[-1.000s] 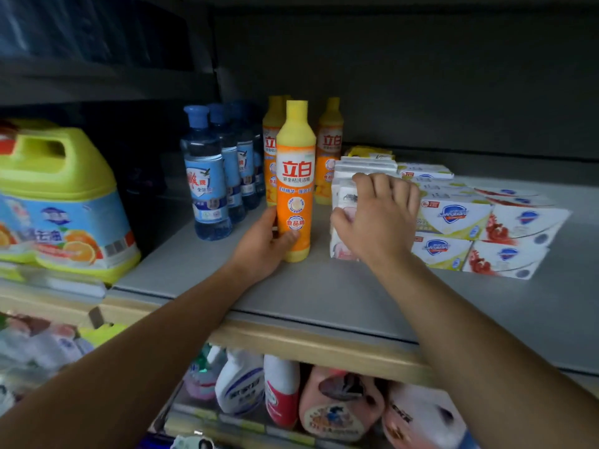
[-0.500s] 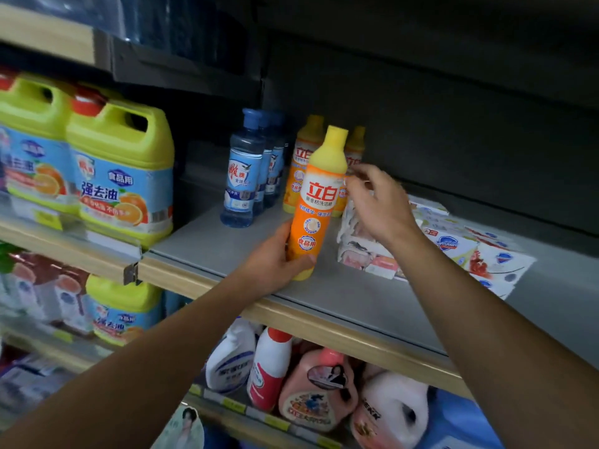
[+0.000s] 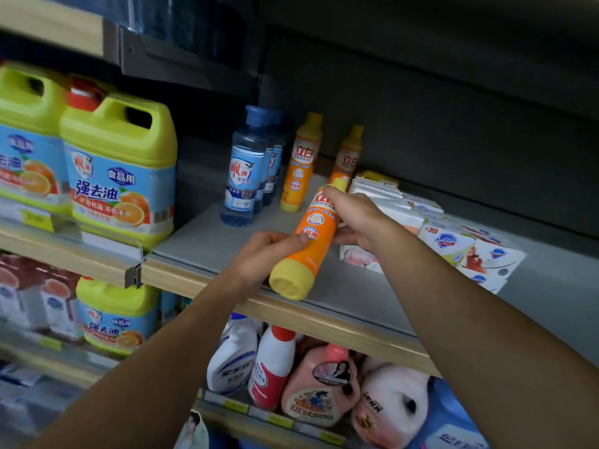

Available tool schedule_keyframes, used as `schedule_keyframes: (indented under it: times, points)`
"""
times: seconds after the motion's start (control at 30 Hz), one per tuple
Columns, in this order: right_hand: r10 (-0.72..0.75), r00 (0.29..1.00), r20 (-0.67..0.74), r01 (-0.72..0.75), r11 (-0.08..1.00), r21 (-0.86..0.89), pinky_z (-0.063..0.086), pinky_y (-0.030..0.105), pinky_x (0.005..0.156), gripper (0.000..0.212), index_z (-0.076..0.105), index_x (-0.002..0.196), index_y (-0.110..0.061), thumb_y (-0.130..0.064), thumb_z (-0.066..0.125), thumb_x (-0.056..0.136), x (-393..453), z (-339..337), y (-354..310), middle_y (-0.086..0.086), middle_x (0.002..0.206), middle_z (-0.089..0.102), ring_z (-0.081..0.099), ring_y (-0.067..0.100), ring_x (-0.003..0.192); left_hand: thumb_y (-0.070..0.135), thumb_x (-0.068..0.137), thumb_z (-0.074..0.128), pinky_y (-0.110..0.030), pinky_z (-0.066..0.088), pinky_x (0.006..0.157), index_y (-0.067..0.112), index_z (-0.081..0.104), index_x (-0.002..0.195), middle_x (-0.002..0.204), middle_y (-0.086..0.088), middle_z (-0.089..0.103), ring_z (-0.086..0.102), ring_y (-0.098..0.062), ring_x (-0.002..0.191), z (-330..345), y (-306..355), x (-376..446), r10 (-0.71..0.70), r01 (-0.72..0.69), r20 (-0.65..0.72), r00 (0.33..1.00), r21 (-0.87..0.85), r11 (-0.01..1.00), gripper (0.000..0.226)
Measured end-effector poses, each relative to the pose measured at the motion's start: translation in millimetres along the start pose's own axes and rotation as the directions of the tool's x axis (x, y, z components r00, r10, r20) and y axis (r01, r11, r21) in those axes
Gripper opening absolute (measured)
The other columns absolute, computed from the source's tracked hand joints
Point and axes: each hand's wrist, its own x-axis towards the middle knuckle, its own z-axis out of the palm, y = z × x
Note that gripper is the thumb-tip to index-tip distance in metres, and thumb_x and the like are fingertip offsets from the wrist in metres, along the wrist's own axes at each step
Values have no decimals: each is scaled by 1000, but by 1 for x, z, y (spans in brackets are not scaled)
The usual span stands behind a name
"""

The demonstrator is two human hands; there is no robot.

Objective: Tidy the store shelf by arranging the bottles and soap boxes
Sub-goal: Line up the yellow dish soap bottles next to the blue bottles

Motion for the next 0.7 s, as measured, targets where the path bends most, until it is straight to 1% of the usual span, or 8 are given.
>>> schedule_keyframes:
  times: [0.2,0.27,0.33,0.4,0.5,0.57,0.63,0.7]
  points:
    - [-8,1000,26,8,1000,-9,52,26,43,39,55,110,-20,-53,59,89,5,4,2,6,89,70,72,15,59,52,64,74,-24,54,51,20,61,92,75,2,75,73,-17,68,-1,1,2,-49,49,0,999,-61,997,44]
    - [-8,995,98,-5,991,135,57,31,51,40,57,109,-20,-53,61,88,6,4,3,6,90,72,74,17,67,49,64,81,-25,54,52,20,62,94,77,3,76,73,-17,69,-1,2,-1,-48,50,28,998,-59,997,45]
    - [-32,969,247,-72,913,401,60,42,67,40,58,116,-17,-46,61,90,4,1,3,10,98,73,75,23,81,46,58,82,-29,56,55,21,60,100,80,2,76,73,-18,71,-1,3,-2,-67,69,21,998,-97,993,54]
    - [-105,945,310,-81,843,532,59,45,73,41,54,127,-12,-35,59,93,1,-4,0,14,109,69,73,27,90,39,60,84,-36,56,65,14,55,116,100,-10,74,72,-26,83,-2,3,-2,-107,107,14,994,-192,976,68]
    - [-218,955,200,87,853,514,60,43,66,41,49,129,-11,-24,64,92,-4,-8,-11,13,112,67,74,26,89,35,68,76,-41,55,78,6,47,134,121,-23,64,64,-38,104,-2,4,-1,-98,93,-1,995,-320,943,78]
    - [-263,963,49,231,910,344,60,37,60,45,48,127,-15,-26,70,89,-8,-6,-21,6,106,67,73,21,84,37,74,77,-48,53,90,11,49,135,124,-18,63,61,-37,113,-1,2,1,-21,8,-39,999,-296,955,71]
    - [-303,945,-119,319,936,151,60,34,61,49,44,121,-23,-35,74,84,-11,-1,-27,-1,102,64,70,16,83,44,73,77,-46,53,93,21,49,135,127,-7,61,62,-27,113,1,-1,1,97,-103,-72,993,-82,991,72]
    - [-360,904,-229,381,923,50,59,36,70,53,42,118,-26,-44,75,80,-11,4,-26,-5,103,61,67,15,87,51,70,78,-32,57,81,29,47,130,121,5,60,63,-14,104,2,-3,0,205,-180,-135,969,173,968,70]
